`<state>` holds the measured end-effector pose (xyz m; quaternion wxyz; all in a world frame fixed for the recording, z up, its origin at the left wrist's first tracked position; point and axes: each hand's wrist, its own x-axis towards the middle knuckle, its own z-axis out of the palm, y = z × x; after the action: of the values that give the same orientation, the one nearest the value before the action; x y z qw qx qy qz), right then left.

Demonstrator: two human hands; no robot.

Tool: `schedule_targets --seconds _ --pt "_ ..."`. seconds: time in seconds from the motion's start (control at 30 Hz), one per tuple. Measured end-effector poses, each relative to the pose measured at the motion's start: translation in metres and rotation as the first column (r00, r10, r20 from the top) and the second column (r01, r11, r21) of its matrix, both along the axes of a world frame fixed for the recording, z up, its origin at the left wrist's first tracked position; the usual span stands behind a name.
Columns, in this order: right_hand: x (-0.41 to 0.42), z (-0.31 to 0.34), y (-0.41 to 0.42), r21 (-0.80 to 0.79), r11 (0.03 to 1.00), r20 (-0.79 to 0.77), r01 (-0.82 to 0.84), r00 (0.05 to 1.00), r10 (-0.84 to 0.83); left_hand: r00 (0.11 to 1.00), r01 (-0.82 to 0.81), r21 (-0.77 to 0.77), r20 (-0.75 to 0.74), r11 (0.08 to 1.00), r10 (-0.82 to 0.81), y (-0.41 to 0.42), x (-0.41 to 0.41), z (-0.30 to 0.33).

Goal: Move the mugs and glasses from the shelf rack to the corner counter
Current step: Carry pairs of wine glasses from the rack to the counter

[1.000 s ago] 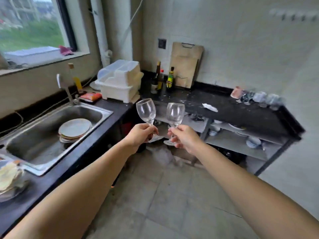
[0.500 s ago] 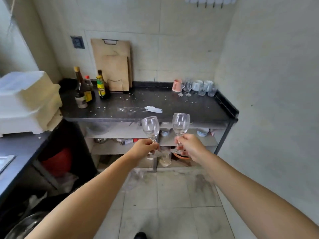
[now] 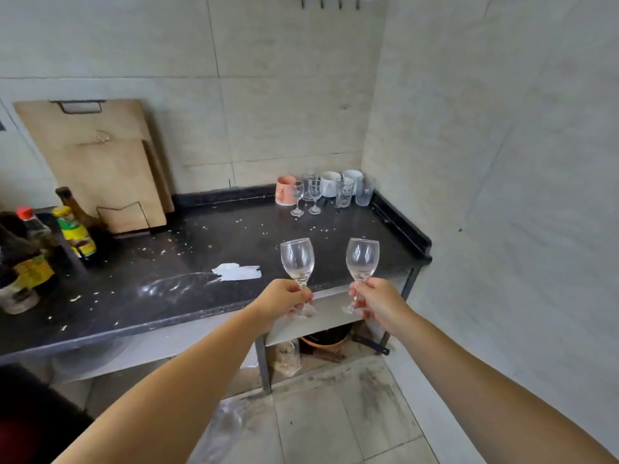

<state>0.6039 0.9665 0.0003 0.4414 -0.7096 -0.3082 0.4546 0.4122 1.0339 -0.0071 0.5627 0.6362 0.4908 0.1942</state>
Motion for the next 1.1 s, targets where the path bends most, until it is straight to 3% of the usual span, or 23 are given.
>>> schedule_targets --seconds 0.17,0.3,0.63,0.9,1.1 --pt "0.057 -0.021 0.087 -0.016 0.999 -0.052 0.030 0.998 -0.031 0.998 0.045 -0.028 -0.039 0.999 -0.046 0.079 0.057 -0.020" --pt "0.120 -0.039 0.180 -0.027 1.000 -0.057 0.006 0.998 -0.008 0.999 -0.014 -0.061 -0.044 0.998 0.011 0.165 0.120 -0.038" --pt "0.267 -0.084 0.358 -0.101 0.995 0.164 -0.003 0.986 0.020 0.972 -0.233 -0.183 -0.047 0.955 0.228 0.331 0.261 -0.084" --pt "0.311 -0.152 0.452 -0.049 0.982 -0.011 0.184 0.983 -0.184 0.932 -0.361 -0.074 -0.045 0.929 0.359 0.415 0.335 -0.149" --pt "0.310 -0.179 0.471 0.005 0.989 -0.014 0.149 0.989 -0.149 0.931 -0.356 0.092 -0.047 0.930 0.361 0.430 0.361 -0.175"
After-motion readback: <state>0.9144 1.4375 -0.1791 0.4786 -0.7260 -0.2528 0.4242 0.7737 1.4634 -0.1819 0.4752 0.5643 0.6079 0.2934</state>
